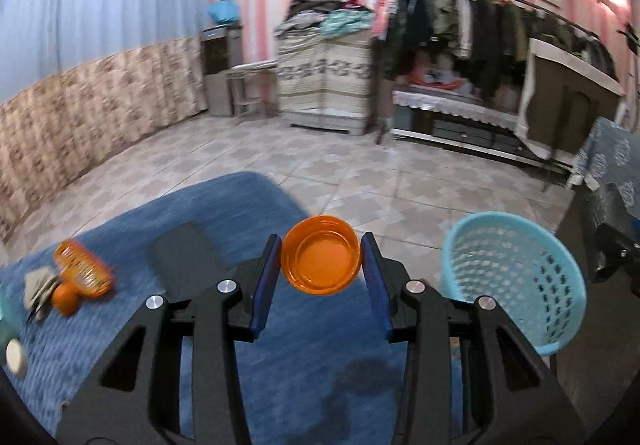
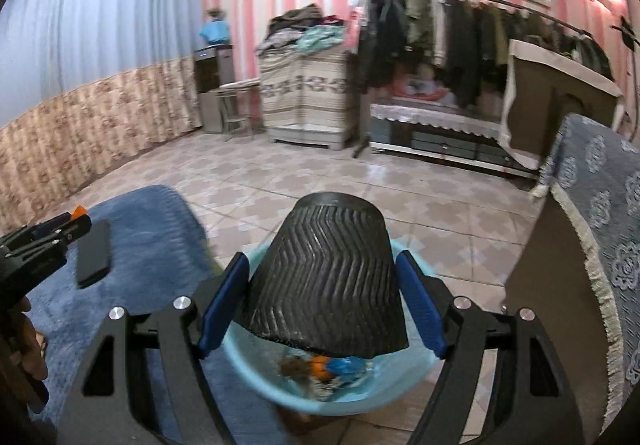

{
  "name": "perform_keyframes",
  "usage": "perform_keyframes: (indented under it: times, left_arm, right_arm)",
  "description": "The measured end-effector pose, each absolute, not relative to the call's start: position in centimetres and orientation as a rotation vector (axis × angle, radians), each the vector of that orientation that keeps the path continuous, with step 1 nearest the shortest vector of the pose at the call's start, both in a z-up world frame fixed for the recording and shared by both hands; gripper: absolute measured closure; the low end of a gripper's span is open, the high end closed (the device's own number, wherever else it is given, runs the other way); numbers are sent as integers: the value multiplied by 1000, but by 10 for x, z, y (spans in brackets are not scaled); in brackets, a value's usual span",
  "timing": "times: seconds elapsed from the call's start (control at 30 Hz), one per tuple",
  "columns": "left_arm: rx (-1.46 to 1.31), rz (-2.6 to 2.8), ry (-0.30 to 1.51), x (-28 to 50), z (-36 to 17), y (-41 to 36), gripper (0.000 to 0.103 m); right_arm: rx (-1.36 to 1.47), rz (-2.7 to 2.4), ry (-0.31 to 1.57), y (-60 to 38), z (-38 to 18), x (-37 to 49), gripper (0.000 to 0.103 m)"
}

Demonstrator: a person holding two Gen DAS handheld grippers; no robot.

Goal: Collect trash
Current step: 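Carry the orange bowl and black cup over the wastebasket with both grippers, then open the left gripper to drop the bowl while the right gripper drops the cup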

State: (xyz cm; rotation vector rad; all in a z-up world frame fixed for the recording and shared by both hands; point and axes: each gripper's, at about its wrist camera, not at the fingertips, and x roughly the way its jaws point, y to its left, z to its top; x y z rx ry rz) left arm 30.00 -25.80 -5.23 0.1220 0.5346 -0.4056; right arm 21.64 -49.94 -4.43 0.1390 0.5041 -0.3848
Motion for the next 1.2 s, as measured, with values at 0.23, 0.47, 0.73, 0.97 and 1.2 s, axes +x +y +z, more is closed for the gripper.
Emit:
perform_keyframes:
  times: [0.23,0.47,0.73,0.97,1.2]
  left_arm:
    - [217,-583,546,293,-68,-345,63]
    - [262,-722,617,309,-96,-414,63]
    - [310,-736,628,323,-115,-444,29]
    - [230,-627,584,341,-94,-413,12]
    - [211,-516,497,344,-66,-371,6]
  right_arm:
    - [193,-471,508,-548,-60,207,28]
    - [209,-500,546,-566,-87,199,29]
    - [227,-525,561,-578,-98,192,29]
    - [233,-514,569,-573,-104,201,28]
    - [241,-482,574,-561,-111,227,28]
